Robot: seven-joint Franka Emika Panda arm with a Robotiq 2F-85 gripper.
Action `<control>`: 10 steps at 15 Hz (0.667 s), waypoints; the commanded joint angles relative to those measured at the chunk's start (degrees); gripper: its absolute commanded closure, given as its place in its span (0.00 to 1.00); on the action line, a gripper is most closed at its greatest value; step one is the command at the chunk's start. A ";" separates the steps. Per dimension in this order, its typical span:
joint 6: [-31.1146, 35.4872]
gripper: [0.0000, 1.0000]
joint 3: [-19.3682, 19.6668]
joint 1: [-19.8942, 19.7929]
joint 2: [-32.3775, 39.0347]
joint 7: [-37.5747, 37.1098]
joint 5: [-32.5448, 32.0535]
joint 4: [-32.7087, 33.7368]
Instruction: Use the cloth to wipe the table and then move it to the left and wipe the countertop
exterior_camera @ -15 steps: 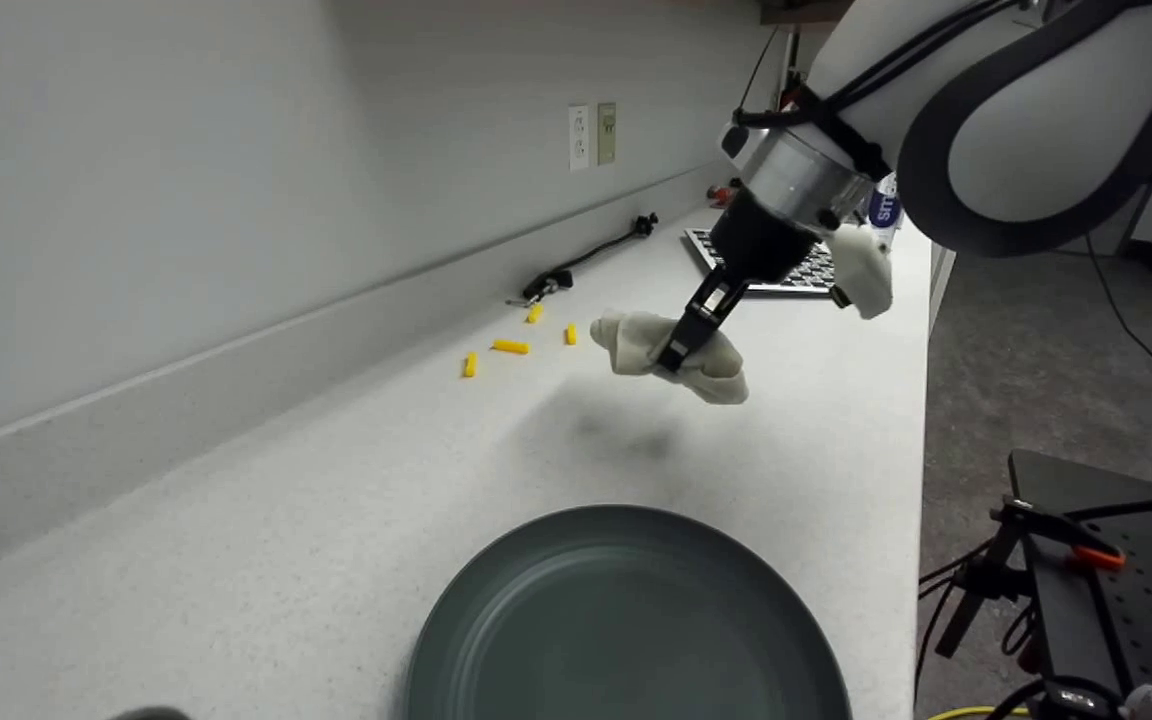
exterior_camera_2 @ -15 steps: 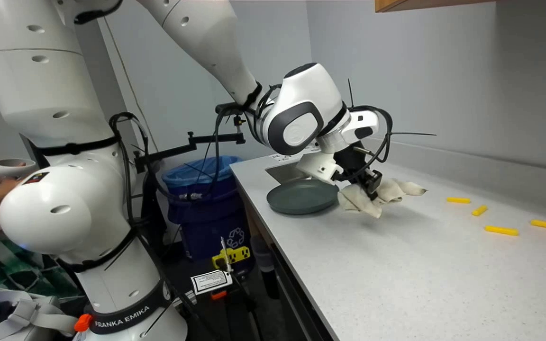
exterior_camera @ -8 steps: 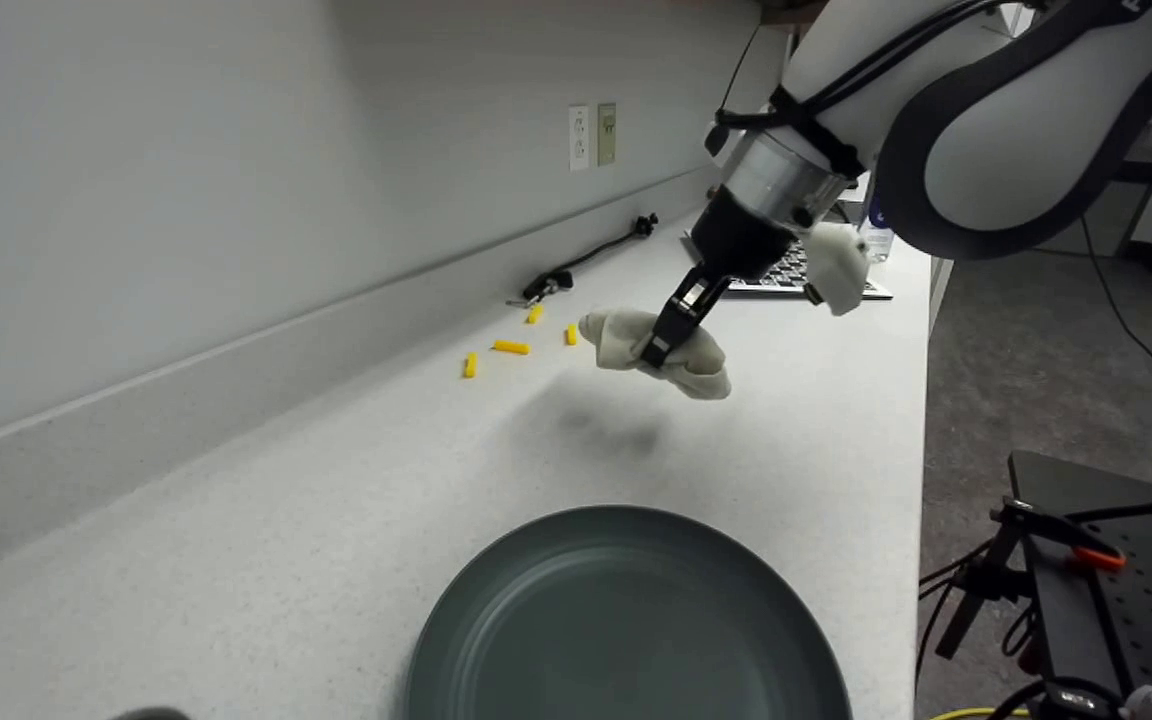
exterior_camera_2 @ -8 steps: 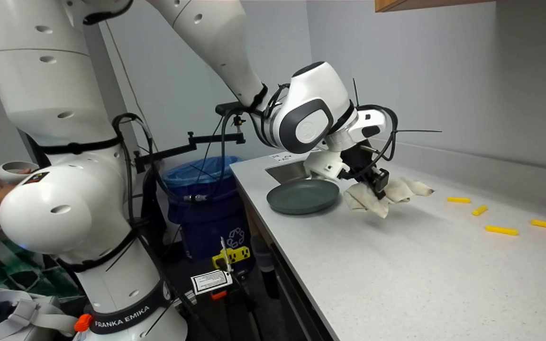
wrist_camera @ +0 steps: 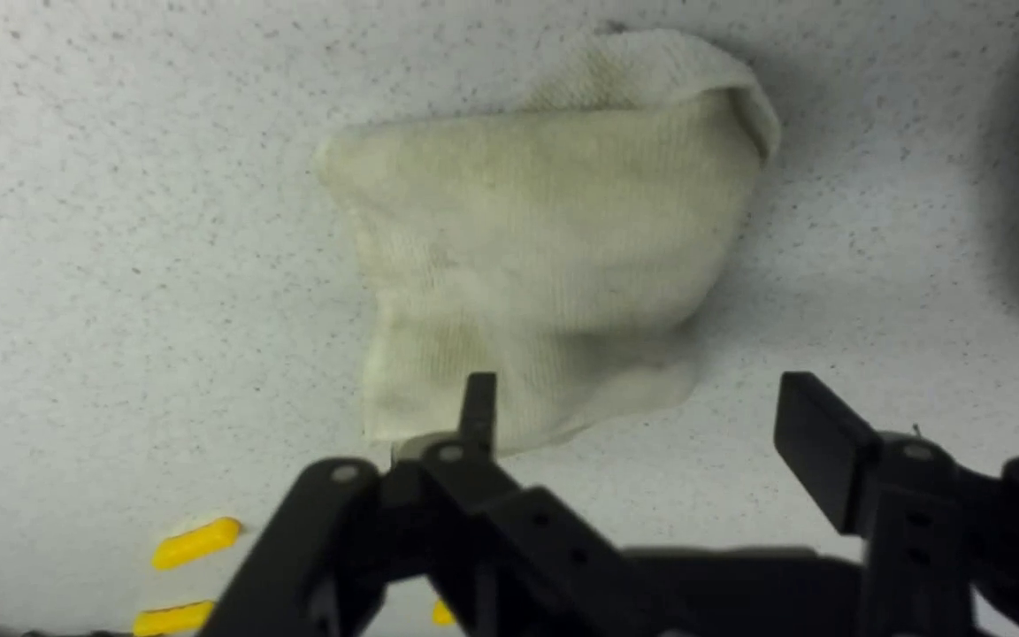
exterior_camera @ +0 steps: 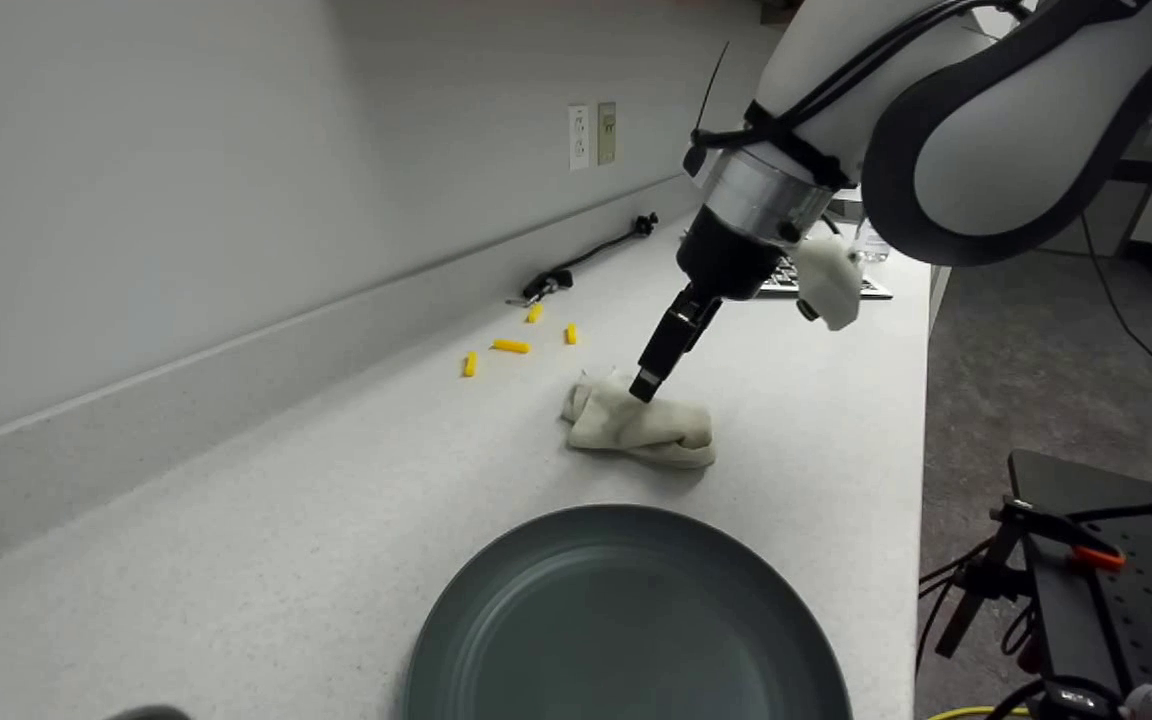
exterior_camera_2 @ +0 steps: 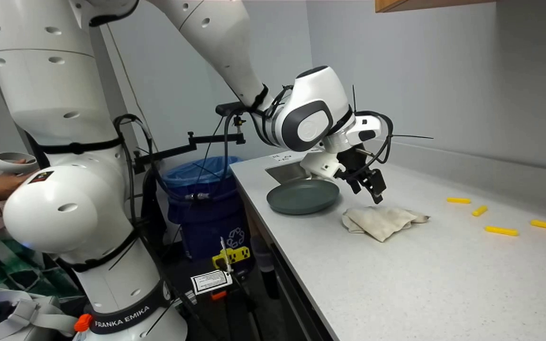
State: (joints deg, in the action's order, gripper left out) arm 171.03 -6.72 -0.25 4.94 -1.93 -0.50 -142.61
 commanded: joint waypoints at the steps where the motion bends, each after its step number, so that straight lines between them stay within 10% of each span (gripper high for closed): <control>1: -3.10 0.00 0.88 1.87 -1.38 -0.10 0.49 0.84; 10: -8.97 0.00 0.93 2.77 -10.30 -2.32 -5.35 -2.09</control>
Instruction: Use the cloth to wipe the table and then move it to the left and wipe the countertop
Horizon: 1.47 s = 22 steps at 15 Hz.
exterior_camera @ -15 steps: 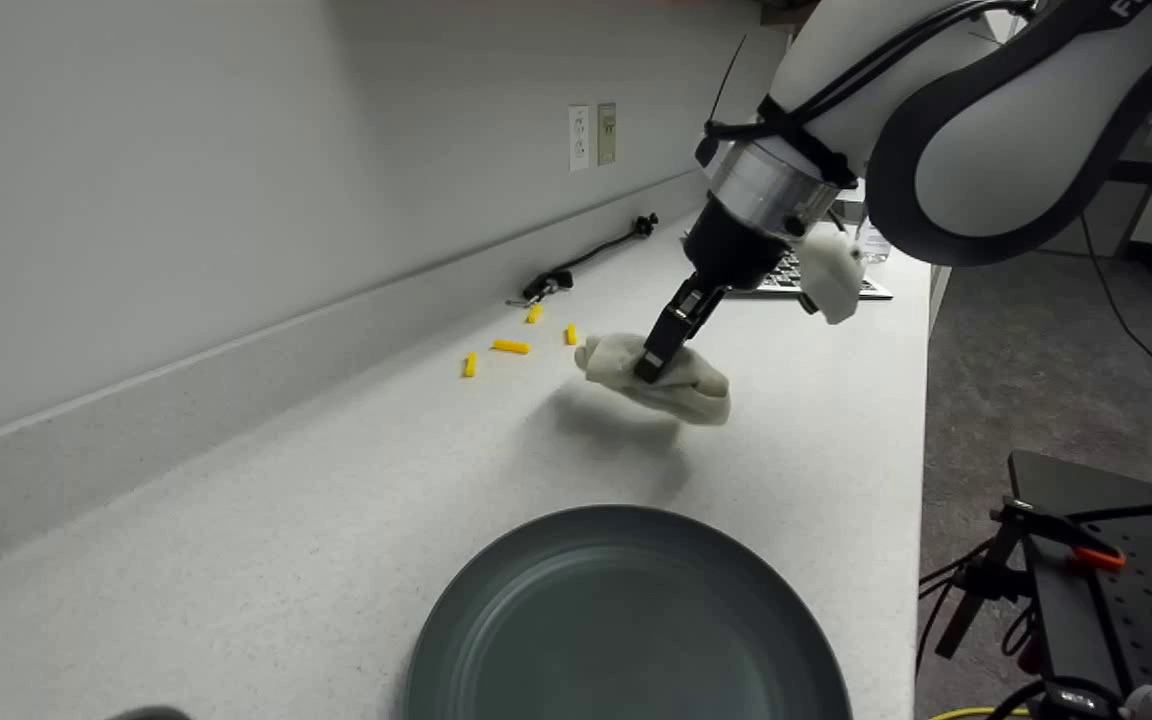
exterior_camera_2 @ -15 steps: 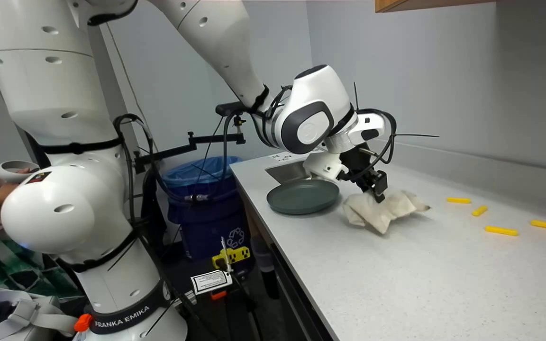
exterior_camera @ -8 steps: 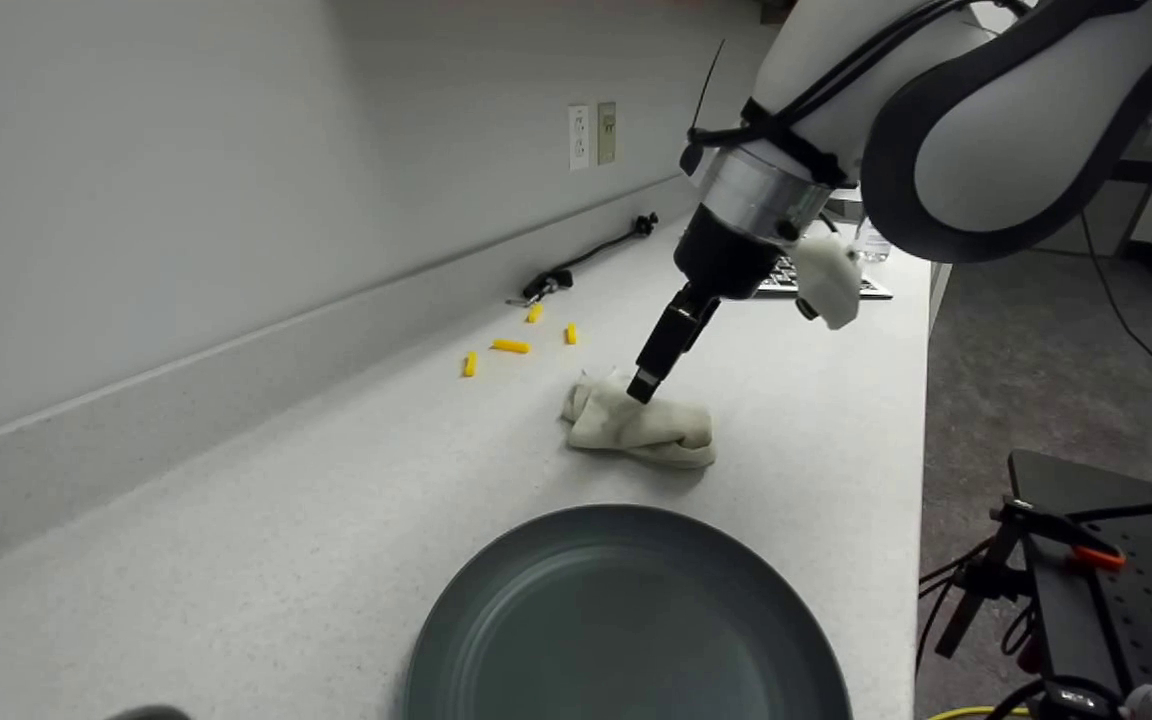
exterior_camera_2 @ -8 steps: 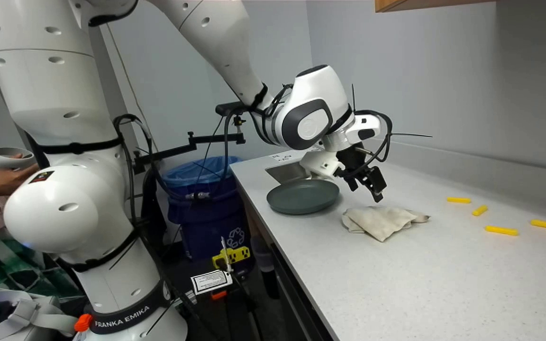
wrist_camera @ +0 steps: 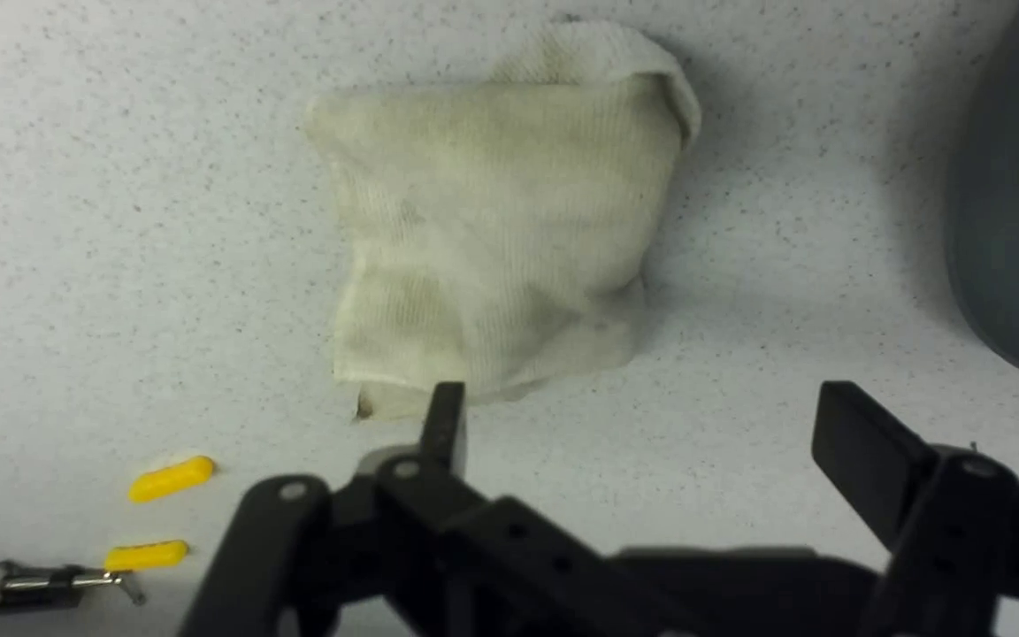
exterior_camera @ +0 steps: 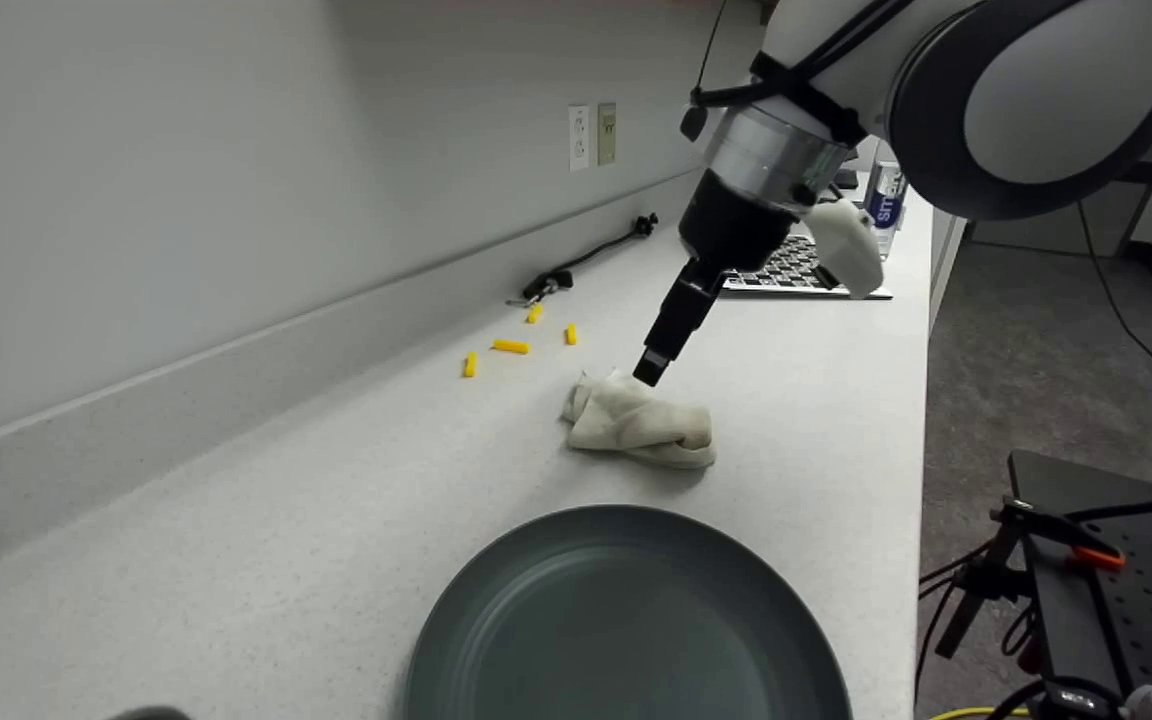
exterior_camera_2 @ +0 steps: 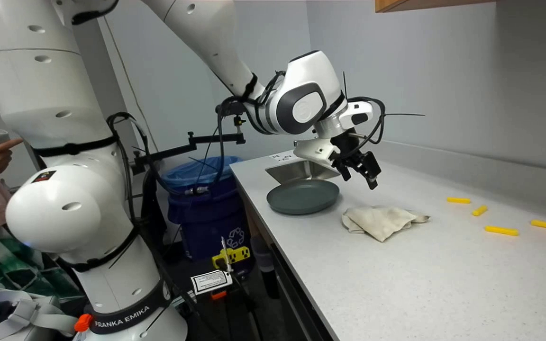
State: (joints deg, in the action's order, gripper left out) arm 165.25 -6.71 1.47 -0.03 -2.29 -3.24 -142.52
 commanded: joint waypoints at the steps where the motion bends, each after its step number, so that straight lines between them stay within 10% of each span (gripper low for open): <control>1: -3.62 0.00 0.74 0.97 -6.63 -1.76 -2.69 -2.69; 11: -1.35 0.00 -1.64 -0.54 -19.31 -6.62 -2.01 -11.99; 22: -1.83 0.00 -0.89 0.18 -17.28 -4.99 -0.85 -10.69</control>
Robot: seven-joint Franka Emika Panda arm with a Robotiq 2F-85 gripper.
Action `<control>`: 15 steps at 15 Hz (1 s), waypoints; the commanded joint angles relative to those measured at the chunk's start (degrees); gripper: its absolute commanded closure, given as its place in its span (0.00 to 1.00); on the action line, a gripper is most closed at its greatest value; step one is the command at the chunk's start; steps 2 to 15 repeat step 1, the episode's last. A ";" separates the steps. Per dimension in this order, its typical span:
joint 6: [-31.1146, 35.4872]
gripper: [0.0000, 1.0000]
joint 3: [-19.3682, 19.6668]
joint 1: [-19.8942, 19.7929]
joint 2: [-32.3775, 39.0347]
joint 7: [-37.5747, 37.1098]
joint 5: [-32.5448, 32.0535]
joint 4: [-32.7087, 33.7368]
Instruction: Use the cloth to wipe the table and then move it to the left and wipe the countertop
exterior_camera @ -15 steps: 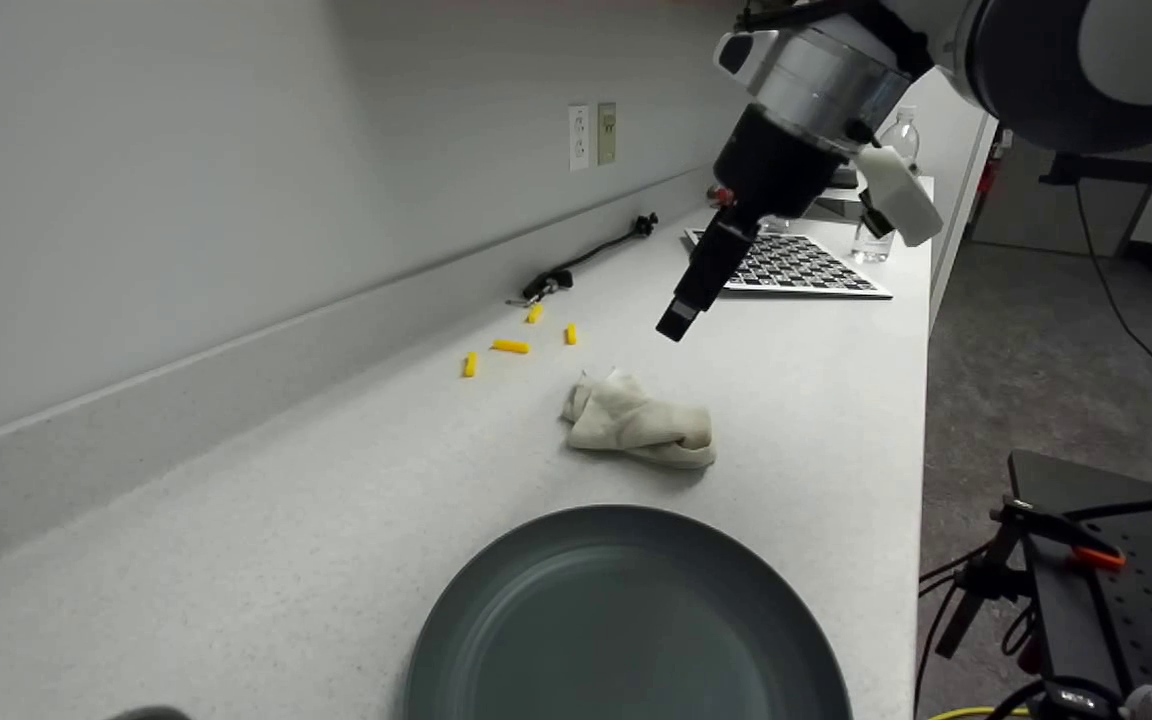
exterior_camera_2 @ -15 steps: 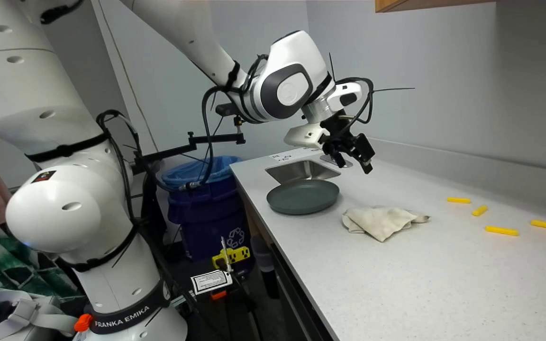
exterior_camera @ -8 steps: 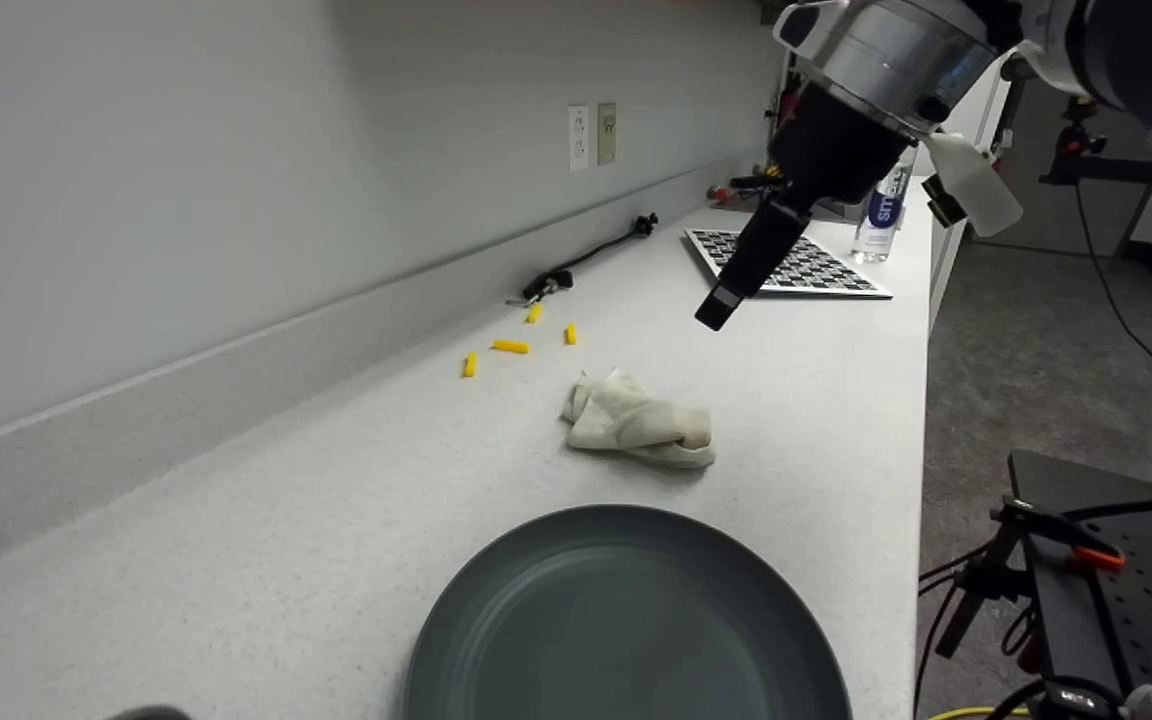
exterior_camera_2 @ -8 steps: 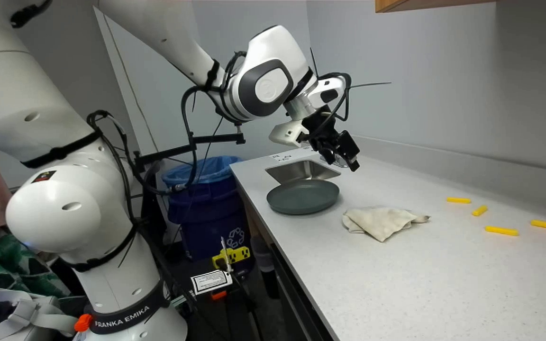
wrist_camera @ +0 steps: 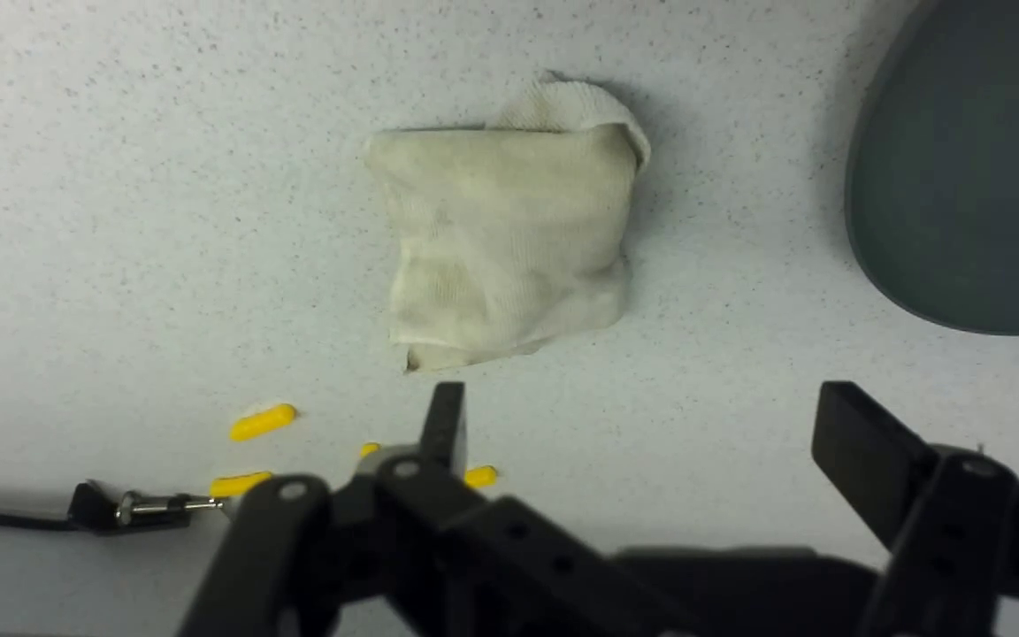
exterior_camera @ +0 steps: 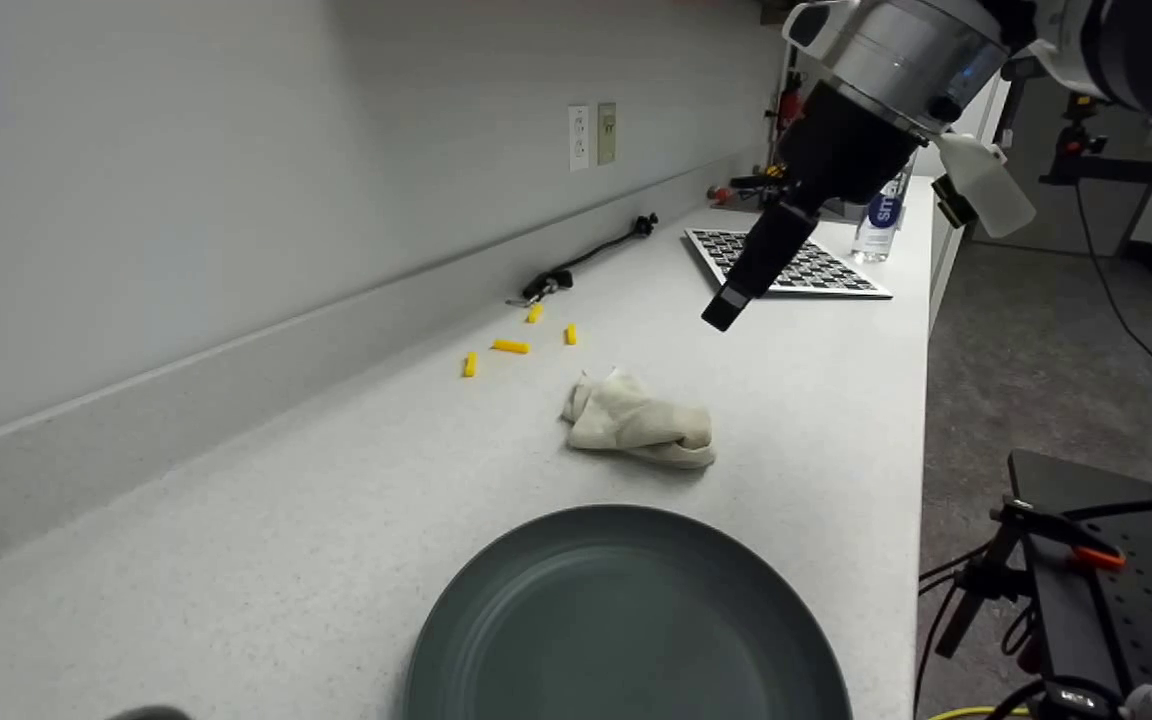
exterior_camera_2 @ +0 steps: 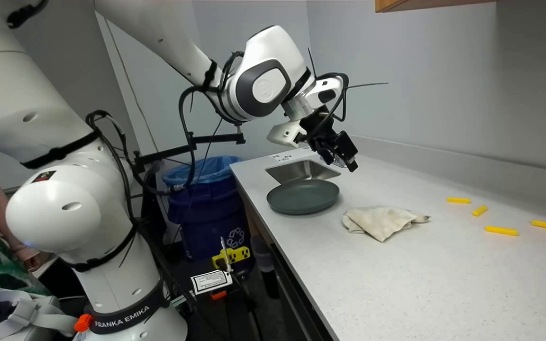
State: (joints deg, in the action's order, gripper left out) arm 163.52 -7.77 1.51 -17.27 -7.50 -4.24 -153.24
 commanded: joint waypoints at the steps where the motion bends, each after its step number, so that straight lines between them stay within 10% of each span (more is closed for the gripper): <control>1: -0.09 0.00 0.17 0.13 -0.04 0.22 0.15 0.02; 15: -0.09 0.00 0.17 0.13 -0.04 0.22 0.15 0.02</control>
